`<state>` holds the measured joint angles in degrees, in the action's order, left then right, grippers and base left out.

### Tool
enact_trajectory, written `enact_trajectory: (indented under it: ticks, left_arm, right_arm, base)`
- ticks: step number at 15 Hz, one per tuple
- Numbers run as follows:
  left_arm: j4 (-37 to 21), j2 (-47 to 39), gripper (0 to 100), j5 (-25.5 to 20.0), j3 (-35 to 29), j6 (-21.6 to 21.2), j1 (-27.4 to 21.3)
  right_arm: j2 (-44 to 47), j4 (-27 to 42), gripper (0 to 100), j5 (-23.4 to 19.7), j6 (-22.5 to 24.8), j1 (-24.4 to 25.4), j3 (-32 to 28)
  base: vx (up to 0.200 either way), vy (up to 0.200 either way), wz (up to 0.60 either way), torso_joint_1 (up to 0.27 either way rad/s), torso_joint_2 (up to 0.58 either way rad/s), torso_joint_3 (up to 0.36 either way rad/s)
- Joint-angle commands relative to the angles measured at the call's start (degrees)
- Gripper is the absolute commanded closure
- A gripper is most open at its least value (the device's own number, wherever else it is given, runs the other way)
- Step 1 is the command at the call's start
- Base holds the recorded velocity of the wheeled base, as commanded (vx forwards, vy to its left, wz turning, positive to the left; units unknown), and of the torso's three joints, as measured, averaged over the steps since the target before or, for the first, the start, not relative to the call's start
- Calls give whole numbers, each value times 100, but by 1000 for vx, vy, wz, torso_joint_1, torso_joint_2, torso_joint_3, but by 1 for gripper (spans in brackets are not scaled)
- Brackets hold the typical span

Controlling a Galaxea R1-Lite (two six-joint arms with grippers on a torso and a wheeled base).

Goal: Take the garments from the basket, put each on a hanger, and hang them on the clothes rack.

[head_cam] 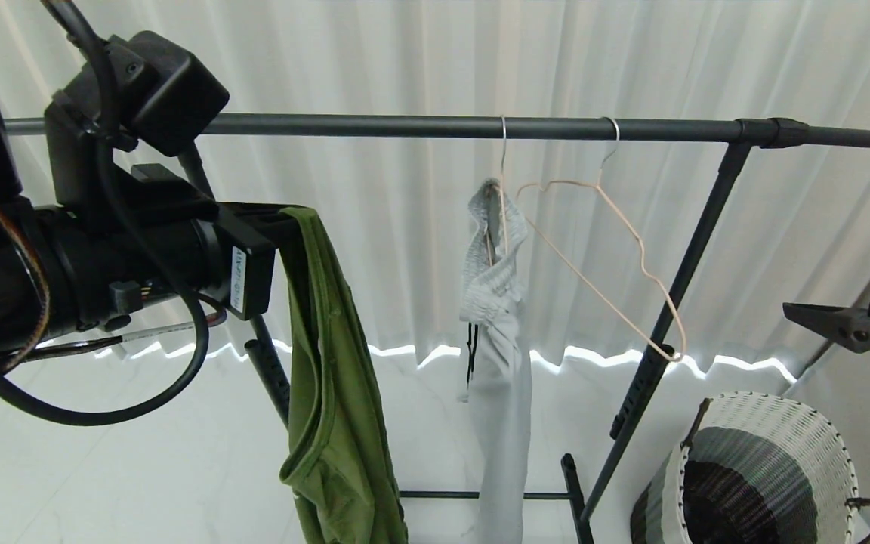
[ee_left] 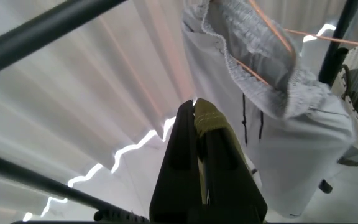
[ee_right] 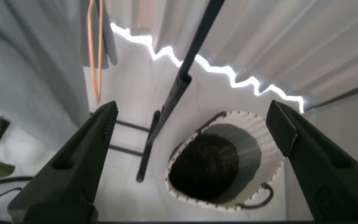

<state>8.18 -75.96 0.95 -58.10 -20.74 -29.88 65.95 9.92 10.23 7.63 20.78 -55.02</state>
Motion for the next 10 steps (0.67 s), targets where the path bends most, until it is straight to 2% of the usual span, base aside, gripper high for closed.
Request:
enact_trajectory:
  ticks: [1,7,10]
  left_arm:
    - [8,-15,100,2,9,-1,0]
    - [-1,-7,100,-7,53,-27,0]
    - [-1,2,100,2,62,-36,0]
  right_arm:
    - [23,1,0,6,2,22,0]
    - [181,-421,0,-3,2,57,123]
    - [216,-430,0,-3,-7,119,123]
  base:
    - [200,0,0,12,2,-7]
    - [0,0,0,0,0,0]
    - [0,200,0,1,-2,2]
